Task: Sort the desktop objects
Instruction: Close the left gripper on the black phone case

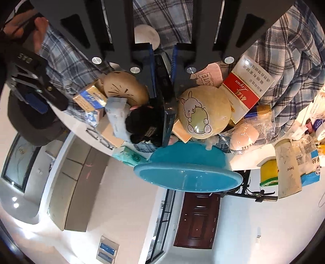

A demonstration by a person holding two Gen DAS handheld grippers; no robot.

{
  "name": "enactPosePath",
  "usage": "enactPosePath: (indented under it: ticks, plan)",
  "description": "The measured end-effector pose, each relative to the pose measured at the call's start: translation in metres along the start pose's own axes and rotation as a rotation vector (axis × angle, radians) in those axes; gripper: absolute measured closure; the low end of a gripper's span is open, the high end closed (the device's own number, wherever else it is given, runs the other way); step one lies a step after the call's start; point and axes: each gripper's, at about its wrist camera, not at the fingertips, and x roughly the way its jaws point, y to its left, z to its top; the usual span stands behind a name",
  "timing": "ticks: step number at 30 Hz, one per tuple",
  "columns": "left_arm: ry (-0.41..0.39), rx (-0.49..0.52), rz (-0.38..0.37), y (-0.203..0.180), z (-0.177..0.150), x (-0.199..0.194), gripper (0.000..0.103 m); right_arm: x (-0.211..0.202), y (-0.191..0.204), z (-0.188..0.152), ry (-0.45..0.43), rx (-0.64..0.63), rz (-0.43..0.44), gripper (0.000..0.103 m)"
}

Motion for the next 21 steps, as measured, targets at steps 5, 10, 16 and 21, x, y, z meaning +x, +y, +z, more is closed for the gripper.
enactPosePath:
  ticks: [5, 10, 16, 21]
  plan:
    - [0.007, -0.018, -0.013, -0.003, 0.003, 0.011, 0.035, 0.001, -0.003, -0.001, 0.006, 0.003, -0.004, 0.001]
    - [0.006, -0.017, 0.036, -0.005, 0.006, 0.017, 0.088, 0.004, -0.006, -0.003, 0.015, 0.010, -0.008, 0.001]
    - [0.009, -0.030, 0.027, 0.004, 0.003, 0.013, 0.091, 0.006, -0.009, -0.004, 0.020, 0.014, -0.012, 0.001]
    - [0.032, 0.025, 0.018, 0.008, -0.015, -0.009, 0.091, 0.003, -0.011, -0.003, 0.014, 0.006, -0.021, 0.001]
